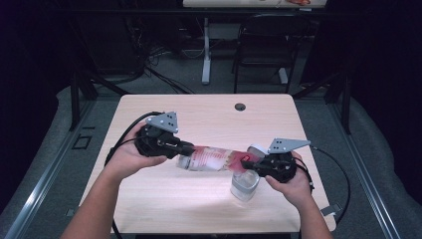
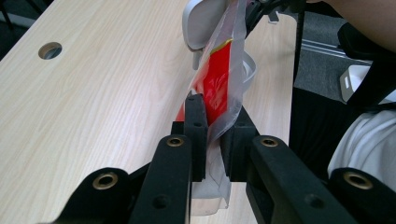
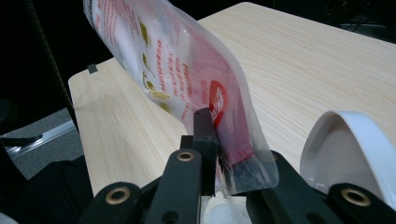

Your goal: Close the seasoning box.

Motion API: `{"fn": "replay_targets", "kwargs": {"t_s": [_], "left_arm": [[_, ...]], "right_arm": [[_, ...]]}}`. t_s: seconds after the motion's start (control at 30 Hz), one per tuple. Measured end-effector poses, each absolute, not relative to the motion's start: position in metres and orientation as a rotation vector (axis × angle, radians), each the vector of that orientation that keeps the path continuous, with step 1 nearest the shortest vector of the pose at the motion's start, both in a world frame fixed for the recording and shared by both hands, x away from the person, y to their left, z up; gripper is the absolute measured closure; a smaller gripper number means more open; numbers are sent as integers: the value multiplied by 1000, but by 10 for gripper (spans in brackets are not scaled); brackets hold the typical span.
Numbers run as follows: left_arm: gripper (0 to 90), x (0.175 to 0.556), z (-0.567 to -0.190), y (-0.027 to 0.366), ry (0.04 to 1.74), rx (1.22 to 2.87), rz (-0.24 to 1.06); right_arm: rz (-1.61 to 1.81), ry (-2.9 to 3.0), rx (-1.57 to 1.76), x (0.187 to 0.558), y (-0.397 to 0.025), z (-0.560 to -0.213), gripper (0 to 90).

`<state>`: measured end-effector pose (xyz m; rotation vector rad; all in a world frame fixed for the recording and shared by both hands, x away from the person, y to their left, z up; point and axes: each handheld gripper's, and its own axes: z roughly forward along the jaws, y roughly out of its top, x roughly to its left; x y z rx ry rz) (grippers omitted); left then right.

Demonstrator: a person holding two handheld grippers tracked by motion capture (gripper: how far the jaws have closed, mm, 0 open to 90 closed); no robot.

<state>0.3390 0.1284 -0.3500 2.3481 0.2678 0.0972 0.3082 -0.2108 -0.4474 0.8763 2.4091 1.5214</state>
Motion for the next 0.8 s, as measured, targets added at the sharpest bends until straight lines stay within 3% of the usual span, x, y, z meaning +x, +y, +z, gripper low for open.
{"fn": "replay_targets", "kwargs": {"t_s": [0.8], "left_arm": [[828, 340, -349, 130, 269, 2345, 85]], "right_arm": [[1506, 2407, 870, 307, -214, -444, 821]]}}
